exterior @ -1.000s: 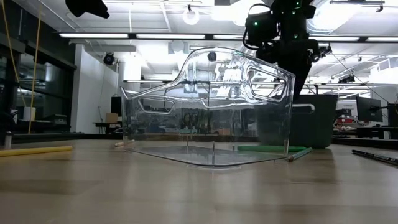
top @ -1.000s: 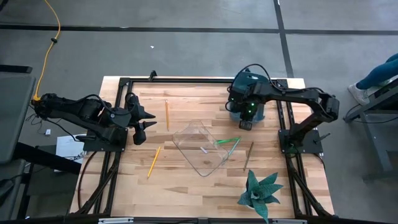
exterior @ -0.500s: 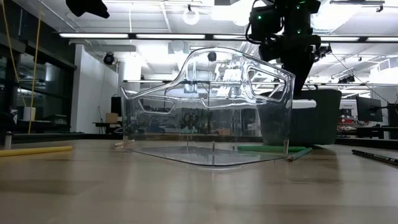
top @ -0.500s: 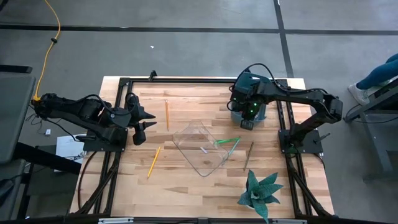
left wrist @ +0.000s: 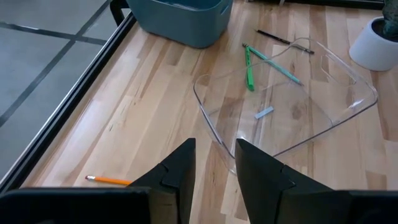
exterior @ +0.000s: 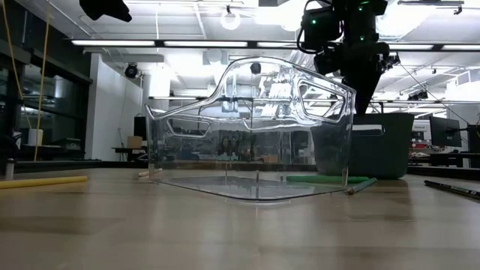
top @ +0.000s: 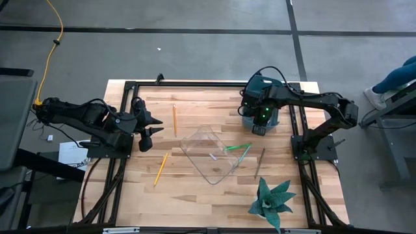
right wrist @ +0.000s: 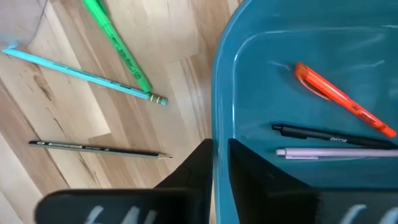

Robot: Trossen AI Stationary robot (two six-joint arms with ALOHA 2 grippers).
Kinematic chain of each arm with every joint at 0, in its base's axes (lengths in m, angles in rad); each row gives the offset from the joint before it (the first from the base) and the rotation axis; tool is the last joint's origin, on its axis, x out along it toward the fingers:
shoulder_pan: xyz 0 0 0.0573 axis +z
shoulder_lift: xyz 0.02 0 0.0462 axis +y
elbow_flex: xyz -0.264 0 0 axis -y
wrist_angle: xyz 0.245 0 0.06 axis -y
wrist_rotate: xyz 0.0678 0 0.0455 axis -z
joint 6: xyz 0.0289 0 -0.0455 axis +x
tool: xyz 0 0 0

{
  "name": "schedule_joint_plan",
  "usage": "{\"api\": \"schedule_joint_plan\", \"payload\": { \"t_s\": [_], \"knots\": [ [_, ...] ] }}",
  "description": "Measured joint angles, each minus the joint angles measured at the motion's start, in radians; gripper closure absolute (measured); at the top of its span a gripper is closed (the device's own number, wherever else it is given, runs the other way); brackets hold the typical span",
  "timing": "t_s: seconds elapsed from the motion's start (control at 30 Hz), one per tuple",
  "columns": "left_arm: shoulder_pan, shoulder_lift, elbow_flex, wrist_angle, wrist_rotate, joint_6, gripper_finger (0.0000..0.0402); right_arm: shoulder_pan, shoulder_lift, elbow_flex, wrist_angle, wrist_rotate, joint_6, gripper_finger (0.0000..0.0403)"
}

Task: Sort pens & pencils
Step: Adjust the blue bin, then put the green pen into the blue bin

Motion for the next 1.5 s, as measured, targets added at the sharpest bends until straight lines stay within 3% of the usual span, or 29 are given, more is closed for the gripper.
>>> {"api": "schedule_joint_plan", "payload": {
  "t_s": [0.4, 0.47, 0.57, 0.67, 0.87, 1.5],
  "knots": [
    [0.0, 0.0, 0.0, 0.0, 0.001, 0.0, 0.03, 0.0, -0.078, 0.0, 0.108, 0.011, 0.01, 0.0325],
    [0.0, 0.0, 0.0, 0.0, 0.0, 0.0, 0.03, 0.002, -0.11, 0.0, 0.154, -0.045, 0.006, 0.0324],
    [0.0, 0.0, 0.0, 0.001, 0.0, 0.0, 0.03, 0.032, -0.146, 0.0, 0.261, -0.223, 0.006, 0.0324],
    [0.0, 0.0, 0.0, 0.001, 0.0, 0.0, 0.03, 0.092, -0.144, 0.001, 0.323, -0.285, 0.014, 0.0324],
    [0.001, 0.0, 0.0, 0.003, 0.001, -0.003, 0.03, 0.174, -0.058, 0.001, 0.289, -0.24, -0.049, 0.0324],
    [0.0, 0.0, 0.0, 0.0, 0.034, -0.036, 0.03, 0.226, 0.207, 0.001, 0.297, -0.188, -0.219, 0.0324]
  ]
}}
